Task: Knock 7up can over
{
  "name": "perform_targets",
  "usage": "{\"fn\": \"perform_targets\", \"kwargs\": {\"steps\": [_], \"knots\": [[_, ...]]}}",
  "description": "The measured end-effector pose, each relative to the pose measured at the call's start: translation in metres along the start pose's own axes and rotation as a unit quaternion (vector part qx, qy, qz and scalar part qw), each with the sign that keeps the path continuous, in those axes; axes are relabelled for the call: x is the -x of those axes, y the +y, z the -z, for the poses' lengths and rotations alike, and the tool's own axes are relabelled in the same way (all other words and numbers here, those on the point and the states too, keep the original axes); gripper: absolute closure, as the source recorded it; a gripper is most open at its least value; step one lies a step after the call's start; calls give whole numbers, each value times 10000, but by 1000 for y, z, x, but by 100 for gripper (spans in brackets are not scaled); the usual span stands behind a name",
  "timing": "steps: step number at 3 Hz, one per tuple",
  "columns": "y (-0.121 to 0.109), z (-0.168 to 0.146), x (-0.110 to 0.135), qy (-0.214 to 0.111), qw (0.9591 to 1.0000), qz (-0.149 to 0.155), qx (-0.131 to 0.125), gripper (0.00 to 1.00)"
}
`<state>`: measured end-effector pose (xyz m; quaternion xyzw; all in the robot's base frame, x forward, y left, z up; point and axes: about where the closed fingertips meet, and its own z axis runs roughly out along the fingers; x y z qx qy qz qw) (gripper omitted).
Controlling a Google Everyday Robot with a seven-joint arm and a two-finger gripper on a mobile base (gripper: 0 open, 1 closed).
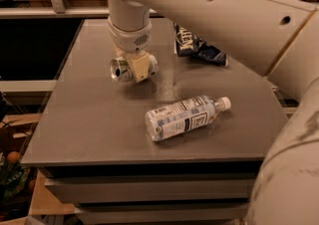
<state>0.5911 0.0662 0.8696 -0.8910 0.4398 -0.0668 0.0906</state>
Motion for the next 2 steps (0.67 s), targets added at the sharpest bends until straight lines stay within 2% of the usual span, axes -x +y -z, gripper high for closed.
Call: {"fn": "perform_targets", "kwargs": {"steps": [2], "knots": [[0, -6, 6, -130, 9998, 41, 108, 12]]}}
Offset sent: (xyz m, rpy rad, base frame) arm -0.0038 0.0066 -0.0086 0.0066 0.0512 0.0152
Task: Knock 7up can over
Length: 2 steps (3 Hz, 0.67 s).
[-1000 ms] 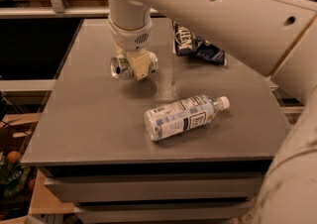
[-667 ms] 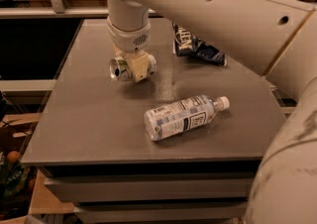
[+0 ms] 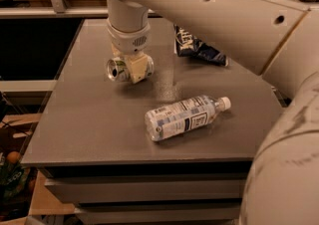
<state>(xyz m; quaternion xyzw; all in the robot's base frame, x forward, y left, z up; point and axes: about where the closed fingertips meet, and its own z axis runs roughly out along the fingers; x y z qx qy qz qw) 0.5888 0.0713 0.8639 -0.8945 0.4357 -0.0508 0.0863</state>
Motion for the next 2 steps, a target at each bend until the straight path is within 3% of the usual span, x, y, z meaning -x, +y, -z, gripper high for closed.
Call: {"fn": "perform_targets", "kwargs": {"steps": [1, 2], "knots": [[-1, -2, 2, -36, 10000, -11, 30, 0], [-2, -3, 2, -65, 10000, 4, 28, 0]]}}
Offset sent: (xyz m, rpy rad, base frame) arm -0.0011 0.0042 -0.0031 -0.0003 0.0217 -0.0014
